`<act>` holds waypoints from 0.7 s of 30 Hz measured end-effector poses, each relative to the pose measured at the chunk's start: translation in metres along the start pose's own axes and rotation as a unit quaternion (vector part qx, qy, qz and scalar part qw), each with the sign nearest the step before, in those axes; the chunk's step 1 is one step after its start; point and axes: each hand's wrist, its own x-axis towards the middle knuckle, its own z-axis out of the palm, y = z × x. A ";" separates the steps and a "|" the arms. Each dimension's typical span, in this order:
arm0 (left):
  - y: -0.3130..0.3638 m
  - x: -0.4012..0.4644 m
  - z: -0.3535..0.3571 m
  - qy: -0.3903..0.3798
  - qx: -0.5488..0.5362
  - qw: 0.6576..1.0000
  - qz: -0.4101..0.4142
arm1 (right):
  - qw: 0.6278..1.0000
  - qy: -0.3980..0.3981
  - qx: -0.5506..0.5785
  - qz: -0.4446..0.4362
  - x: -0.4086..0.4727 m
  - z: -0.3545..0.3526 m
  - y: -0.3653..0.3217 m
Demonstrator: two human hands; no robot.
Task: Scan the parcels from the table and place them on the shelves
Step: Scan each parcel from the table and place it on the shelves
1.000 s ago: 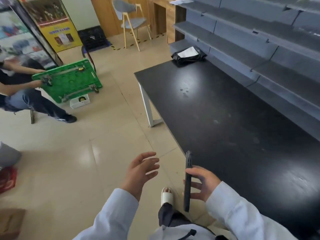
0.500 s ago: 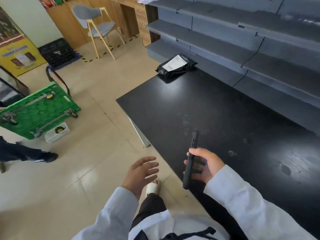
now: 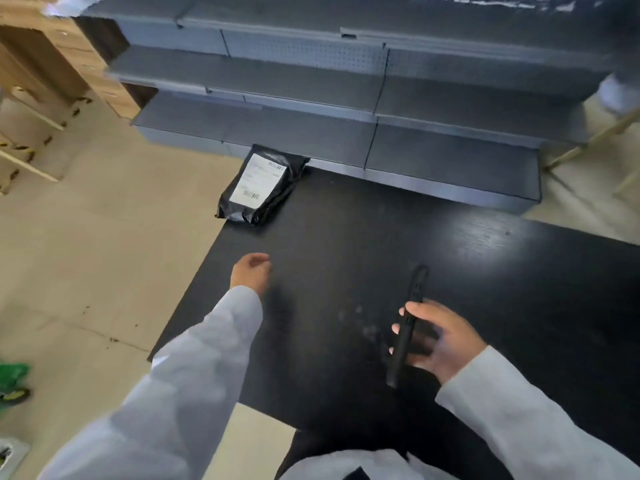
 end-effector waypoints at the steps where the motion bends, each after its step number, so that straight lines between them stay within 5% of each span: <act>1: 0.015 0.026 -0.001 -0.010 0.042 0.998 0.035 | 1.000 0.019 0.013 -0.003 0.007 0.008 -0.003; 7: 0.080 0.161 0.003 0.009 0.294 0.940 0.171 | 0.994 0.102 0.038 -0.024 0.044 0.033 -0.013; 10: 0.089 0.201 0.004 0.026 0.403 0.899 0.168 | 0.992 0.115 0.039 -0.041 0.059 0.041 -0.018; 15: 0.089 0.236 0.001 -0.029 0.357 0.926 0.117 | 0.989 0.128 0.043 -0.053 0.072 0.048 -0.024; 21: 0.060 0.180 0.024 -0.036 0.370 0.920 0.127 | 0.990 0.123 0.050 -0.047 0.064 0.029 -0.022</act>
